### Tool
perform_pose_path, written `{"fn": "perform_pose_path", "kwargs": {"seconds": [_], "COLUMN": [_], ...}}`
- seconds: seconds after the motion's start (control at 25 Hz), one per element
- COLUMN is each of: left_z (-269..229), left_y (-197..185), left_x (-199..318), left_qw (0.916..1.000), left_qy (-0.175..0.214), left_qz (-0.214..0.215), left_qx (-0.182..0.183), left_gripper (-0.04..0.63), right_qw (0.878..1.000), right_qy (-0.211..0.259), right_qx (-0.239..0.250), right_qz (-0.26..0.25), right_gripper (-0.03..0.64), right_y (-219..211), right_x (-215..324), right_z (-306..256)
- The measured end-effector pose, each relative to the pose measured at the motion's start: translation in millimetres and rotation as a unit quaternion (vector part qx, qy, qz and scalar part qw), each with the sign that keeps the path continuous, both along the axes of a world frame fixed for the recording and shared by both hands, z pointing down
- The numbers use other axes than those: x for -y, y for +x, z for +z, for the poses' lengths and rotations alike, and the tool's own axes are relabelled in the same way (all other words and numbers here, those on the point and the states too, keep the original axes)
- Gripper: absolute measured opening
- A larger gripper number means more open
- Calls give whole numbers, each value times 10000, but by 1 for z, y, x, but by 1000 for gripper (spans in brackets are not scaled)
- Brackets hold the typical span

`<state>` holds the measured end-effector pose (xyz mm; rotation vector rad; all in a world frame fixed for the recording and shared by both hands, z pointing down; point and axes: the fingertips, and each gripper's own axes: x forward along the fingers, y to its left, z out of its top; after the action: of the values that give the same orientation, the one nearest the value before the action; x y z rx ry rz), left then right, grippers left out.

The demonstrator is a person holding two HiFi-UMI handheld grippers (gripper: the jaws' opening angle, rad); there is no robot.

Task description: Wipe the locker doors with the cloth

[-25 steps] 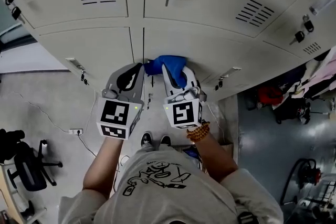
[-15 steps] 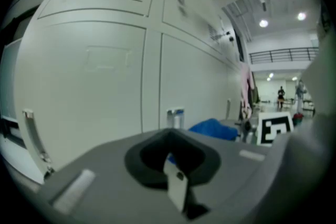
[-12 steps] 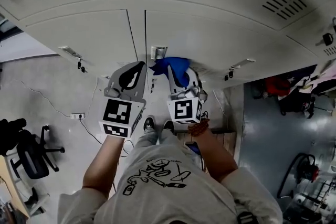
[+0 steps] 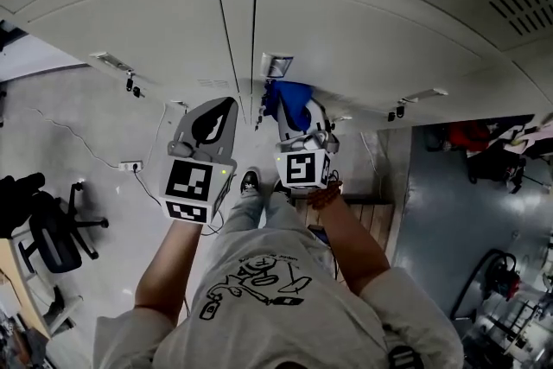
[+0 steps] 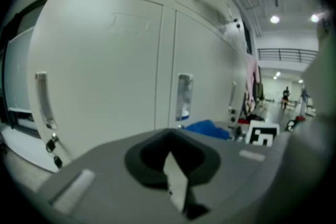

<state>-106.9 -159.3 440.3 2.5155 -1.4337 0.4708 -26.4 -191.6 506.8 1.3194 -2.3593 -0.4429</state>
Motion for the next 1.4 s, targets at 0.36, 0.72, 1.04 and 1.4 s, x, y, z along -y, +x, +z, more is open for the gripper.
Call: {"fn": "perform_pose_path", "kwargs": {"seconds": [0.36,0.72,1.04,1.4], "left_z": [38,8,-68,-145], "left_y": [12,46,61,65], "left_x": [-5,-6,3,1], "left_qw": [9994,9995,9952,9867], "left_qy": [-299,73,855,1568], "left_qz": [135,294,368,349], "left_qx": [142,-133,-289,-251], "left_gripper": [3,3,3,3], "right_qw": [9976,9969,9973,9912], "right_qy": [-91,-176,450,1262], "right_qx": [-632,-761,-511,-190], "right_qz": [-261,-96,-275,-359], "right_gripper": [23,23,23,23], "right_y": [-7,35,36,29], "right_x": [2,-2,-3,-8], "right_z": [74,32,-104,-239]}}
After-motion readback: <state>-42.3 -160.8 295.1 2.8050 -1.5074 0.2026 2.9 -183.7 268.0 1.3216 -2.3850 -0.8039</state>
